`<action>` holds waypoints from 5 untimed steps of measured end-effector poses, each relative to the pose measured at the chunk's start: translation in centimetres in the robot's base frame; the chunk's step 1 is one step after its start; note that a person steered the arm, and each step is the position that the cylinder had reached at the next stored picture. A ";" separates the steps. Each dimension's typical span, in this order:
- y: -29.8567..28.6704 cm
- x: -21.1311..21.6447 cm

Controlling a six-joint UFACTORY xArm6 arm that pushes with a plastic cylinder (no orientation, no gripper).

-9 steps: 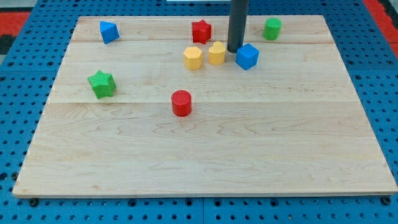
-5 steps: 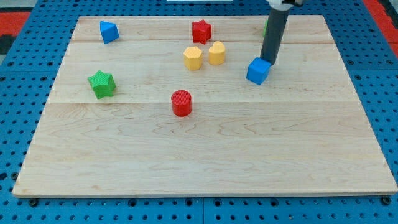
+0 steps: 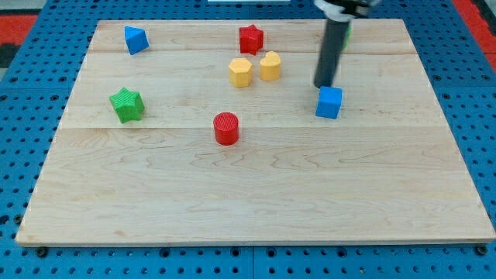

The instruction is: Move the red circle towards the bottom left

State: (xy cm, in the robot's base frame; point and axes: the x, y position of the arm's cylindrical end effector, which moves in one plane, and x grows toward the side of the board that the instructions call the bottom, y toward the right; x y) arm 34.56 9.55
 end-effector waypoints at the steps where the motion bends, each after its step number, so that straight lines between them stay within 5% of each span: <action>1: -5.3 1.0; 3: 2.6 4.9; 5: -1.4 5.2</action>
State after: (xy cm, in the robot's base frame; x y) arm 39.75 8.17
